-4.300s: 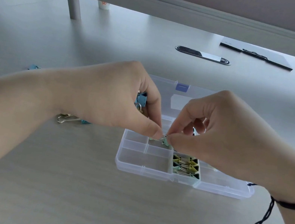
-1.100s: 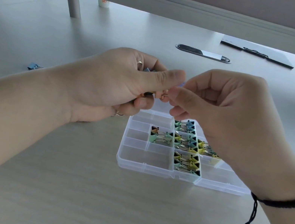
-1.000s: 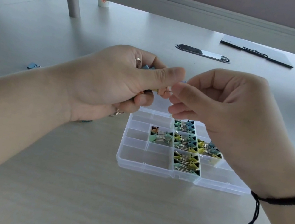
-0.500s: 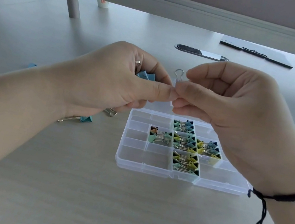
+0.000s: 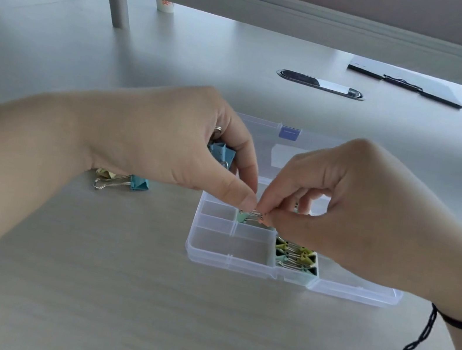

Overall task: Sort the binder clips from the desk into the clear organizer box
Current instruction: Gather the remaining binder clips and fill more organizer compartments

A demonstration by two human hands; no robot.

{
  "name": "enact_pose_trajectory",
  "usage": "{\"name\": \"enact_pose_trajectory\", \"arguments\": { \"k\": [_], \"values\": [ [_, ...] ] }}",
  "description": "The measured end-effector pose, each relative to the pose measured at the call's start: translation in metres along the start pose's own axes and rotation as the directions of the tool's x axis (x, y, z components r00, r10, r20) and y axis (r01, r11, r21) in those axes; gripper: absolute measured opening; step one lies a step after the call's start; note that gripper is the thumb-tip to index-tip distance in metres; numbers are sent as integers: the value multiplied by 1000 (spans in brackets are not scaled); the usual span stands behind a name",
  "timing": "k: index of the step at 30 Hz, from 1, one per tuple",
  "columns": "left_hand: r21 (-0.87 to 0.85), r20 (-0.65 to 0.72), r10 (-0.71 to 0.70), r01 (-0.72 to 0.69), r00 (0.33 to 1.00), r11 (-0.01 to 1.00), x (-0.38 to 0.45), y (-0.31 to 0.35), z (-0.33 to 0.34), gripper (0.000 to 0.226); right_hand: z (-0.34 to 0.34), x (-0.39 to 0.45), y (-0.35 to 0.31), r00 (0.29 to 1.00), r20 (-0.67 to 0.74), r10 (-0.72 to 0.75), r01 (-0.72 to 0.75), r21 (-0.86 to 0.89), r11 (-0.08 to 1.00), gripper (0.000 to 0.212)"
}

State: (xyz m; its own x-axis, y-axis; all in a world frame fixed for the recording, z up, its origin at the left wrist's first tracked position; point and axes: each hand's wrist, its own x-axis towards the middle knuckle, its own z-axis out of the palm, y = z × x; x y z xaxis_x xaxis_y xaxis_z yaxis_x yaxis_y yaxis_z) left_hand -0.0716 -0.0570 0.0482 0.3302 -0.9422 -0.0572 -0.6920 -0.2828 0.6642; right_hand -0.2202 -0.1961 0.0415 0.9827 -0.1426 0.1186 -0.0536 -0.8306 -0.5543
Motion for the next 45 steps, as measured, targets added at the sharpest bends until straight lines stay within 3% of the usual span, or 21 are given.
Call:
{"name": "enact_pose_trajectory", "arguments": {
  "k": [13,22,26,33,39,45],
  "values": [
    [51,-26,-45,46,999,998,3,-2,11,21,6,0,-1,997,73,-26,42,-221,974,20],
    [-36,-122,-69,65,990,997,4,0,9,16,3,-6,-3,991,107,-82,106,-236,966,14],
    [-35,-107,-87,84,990,996,6,-2,11,17,5,-3,0,988,114,-107,137,-297,945,12],
    [-46,-88,-130,126,988,991,6,-2,13,18,13,0,0,993,88,-84,107,-301,948,20],
    [-48,-79,-131,128,988,991,5,-1,12,20,17,-2,-2,993,60,-99,111,-268,957,15],
    [-53,-78,-134,130,988,990,5,-1,12,29,15,-5,-7,988,150,-41,86,-305,949,13]
  ]
}}
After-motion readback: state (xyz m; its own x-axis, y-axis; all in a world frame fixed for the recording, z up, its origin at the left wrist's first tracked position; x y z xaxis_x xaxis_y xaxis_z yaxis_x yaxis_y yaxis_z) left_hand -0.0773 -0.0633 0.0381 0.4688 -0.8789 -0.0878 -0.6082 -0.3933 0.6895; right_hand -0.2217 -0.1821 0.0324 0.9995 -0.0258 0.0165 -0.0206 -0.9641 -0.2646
